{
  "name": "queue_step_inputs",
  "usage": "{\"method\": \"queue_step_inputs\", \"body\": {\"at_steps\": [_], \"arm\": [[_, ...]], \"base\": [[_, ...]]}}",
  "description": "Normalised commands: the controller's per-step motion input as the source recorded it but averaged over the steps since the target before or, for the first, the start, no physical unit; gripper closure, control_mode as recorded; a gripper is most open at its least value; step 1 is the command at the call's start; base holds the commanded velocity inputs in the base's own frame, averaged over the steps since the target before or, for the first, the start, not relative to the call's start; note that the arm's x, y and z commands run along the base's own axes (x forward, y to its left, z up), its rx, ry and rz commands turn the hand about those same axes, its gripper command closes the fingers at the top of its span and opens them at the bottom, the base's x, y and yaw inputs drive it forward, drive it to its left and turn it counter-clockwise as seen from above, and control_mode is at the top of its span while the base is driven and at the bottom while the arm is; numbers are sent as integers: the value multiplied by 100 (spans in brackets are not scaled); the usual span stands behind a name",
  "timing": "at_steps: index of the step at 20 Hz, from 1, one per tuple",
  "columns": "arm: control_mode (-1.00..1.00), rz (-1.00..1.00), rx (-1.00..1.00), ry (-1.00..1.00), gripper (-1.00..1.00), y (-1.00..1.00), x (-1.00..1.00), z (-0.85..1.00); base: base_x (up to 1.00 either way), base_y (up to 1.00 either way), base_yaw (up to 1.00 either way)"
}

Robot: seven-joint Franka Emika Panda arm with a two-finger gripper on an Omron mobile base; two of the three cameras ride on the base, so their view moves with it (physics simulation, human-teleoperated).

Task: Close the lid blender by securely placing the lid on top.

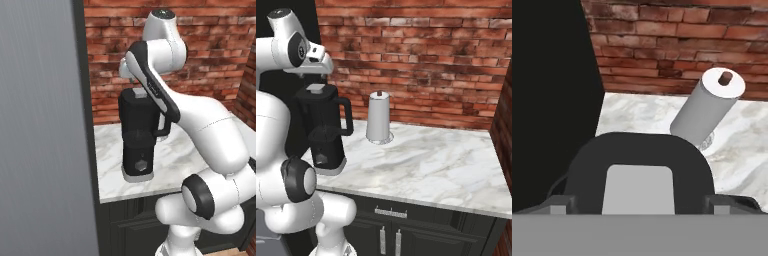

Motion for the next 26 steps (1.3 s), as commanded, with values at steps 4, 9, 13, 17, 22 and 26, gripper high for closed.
{"method": "queue_step_inputs", "body": {"at_steps": [4, 9, 13, 17, 22, 26], "arm": [[-100, 1, 12, -13, -100, -59, -29, 0], [-100, 1, 22, -14, -100, -91, -46, -2], [-100, 0, 24, -16, -100, -100, -69, -6], [-100, 0, 18, -18, -100, -92, -90, -26], [-100, 0, 3, -12, -100, -54, -88, -50], [-100, 0, -1, -5, -100, -26, -64, -54]], "base": [[0, 0, 0], [0, 0, 0], [0, 0, 0], [0, 0, 0], [0, 0, 0], [0, 0, 0]]}}
